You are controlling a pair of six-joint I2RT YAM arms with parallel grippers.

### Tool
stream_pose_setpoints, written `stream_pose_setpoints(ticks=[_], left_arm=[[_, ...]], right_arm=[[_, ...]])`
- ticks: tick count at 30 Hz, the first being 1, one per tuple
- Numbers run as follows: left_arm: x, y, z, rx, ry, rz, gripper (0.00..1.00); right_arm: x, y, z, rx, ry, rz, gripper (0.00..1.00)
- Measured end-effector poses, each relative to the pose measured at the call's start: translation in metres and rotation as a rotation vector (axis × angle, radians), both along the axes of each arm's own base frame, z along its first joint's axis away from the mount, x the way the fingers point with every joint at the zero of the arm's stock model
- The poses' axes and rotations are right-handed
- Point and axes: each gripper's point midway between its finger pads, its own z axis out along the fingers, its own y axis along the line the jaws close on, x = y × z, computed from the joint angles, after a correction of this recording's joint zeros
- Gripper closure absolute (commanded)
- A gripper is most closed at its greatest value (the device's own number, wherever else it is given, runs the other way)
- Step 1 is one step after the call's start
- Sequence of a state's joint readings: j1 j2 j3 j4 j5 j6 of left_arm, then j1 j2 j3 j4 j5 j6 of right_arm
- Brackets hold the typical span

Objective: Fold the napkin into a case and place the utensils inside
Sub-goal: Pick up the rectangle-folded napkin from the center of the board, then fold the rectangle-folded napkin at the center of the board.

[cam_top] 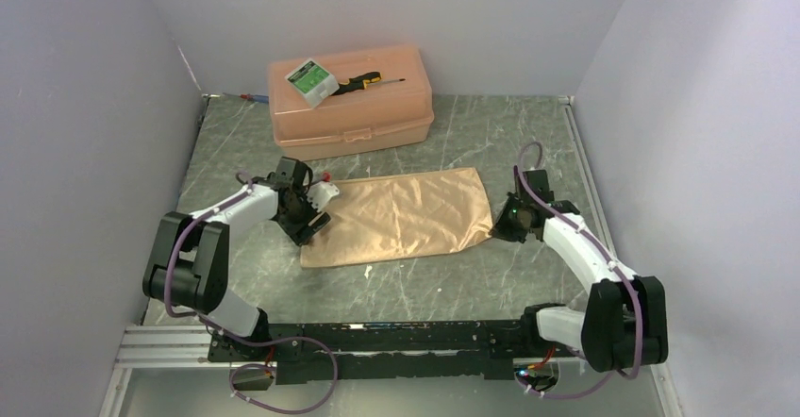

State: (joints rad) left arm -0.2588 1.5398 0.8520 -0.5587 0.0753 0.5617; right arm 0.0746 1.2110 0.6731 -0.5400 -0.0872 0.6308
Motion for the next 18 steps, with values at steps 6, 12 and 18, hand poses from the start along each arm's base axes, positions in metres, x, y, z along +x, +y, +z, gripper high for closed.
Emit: stream_pose_setpoints(ticks=[6, 12, 18], left_arm=[[-0.014, 0.008, 0.011, -0.017, 0.03, 0.032, 0.23], [-0.006, 0.031, 0.048, -0.109, -0.021, 0.147, 0.2], [-0.004, 0.036, 0.046, -0.147, -0.02, 0.174, 0.21]], right_arm=[[0.007, 0.07, 0.035, 0.015, -0.09, 0.258, 1.0], [0.02, 0.157, 0.067, 0.042, -0.161, 0.503, 1.0], [0.006, 0.22, 0.052, 0.045, -0.102, 0.685, 1.0]])
